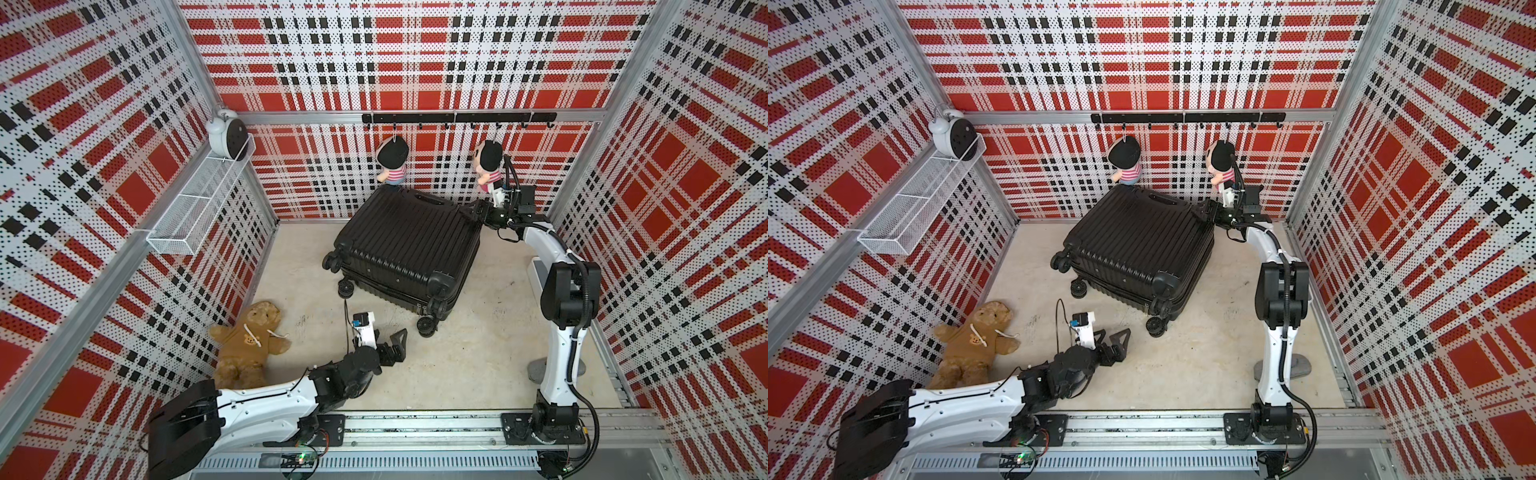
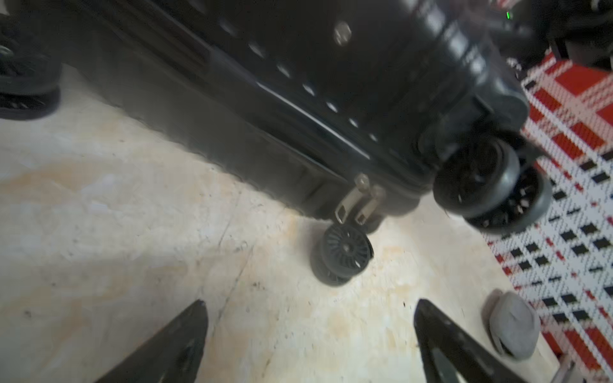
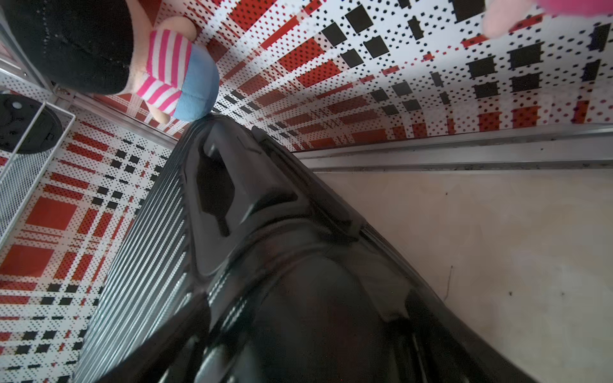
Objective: Open the suitcase zippers
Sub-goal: Adjust the suitcase at the center of the board.
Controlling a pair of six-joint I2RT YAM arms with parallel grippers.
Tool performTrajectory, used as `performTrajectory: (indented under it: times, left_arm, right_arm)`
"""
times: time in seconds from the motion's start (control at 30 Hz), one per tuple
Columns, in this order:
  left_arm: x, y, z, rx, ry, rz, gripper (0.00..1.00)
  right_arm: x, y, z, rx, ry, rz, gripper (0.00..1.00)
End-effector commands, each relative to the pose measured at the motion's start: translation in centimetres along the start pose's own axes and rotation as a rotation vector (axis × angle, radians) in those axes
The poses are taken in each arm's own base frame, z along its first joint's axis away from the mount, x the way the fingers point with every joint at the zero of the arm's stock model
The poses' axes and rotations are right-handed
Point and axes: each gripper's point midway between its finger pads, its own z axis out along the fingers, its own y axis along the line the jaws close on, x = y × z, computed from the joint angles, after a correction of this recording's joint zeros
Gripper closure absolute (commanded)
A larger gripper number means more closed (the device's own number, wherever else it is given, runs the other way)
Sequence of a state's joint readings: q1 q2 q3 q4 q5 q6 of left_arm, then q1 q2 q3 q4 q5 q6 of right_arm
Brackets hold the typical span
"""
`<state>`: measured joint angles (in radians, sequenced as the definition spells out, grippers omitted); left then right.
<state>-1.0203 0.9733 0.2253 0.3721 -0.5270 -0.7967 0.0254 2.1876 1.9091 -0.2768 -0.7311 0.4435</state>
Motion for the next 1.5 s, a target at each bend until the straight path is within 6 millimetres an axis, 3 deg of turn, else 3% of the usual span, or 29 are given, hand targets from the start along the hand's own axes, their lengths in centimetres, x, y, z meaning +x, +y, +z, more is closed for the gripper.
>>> performTrajectory:
  times: [0.0,0.2,0.37,0.53,0.63,0.73,0.83,0.97,1.1,1.3,1.37,1.47]
  left_arm:
    - [-5.6,1.1,0.3,0.021,-0.155,-0.143,0.01]
    - [-11.3,4.1,2.8,-0.011,-0.193,-0.164,0.02]
    - [-13.7,7.2,5.6,-0.088,-0.189,-0.176,0.09]
    - [-15.2,9.2,8.5,-0.090,-0.180,-0.202,0.15]
    - [-16.8,10.6,10.7,-0.098,-0.180,-0.202,0.15]
    - [-18.2,11.6,12.0,-0.093,-0.177,-0.211,0.15]
    - [-18.9,11.8,10.0,-0.090,-0.211,-0.226,0.13]
    - [-17.2,13.1,5.6,-0.162,-0.234,-0.205,0.06]
    - [-13.6,14.8,2.6,-0.207,-0.210,-0.202,0.09]
    - [-8.8,15.7,-0.2,-0.243,-0.202,-0.180,0.18]
    - [-8.2,15.4,-0.4,-0.216,-0.202,-0.195,0.23]
    - [-7.3,16.6,-0.5,-0.311,-0.190,-0.239,0.32]
  right_arm:
    - [6.3,2.4,1.0,-0.065,0.173,0.031,0.07]
    - [10.1,6.4,0.7,-0.107,0.214,-0.004,0.07]
    - [13.9,8.4,1.1,-0.112,0.258,-0.001,0.08]
    - [17.3,11.4,3.2,-0.155,0.303,-0.007,0.08]
    - [18.1,12.8,4.7,-0.169,0.312,-0.015,0.08]
    - [18.2,13.0,5.7,-0.152,0.315,-0.010,0.09]
    - [17.8,12.9,5.4,-0.127,0.299,-0.009,0.08]
    - [17.8,12.7,4.5,-0.095,0.291,-0.027,0.08]
    - [18.0,12.6,4.3,-0.088,0.291,-0.026,0.08]
    - [18.0,12.3,4.4,-0.081,0.293,-0.022,0.07]
    - [18.0,12.3,4.6,-0.080,0.295,-0.017,0.07]
    - [18.0,12.0,4.7,-0.065,0.296,-0.021,0.00]
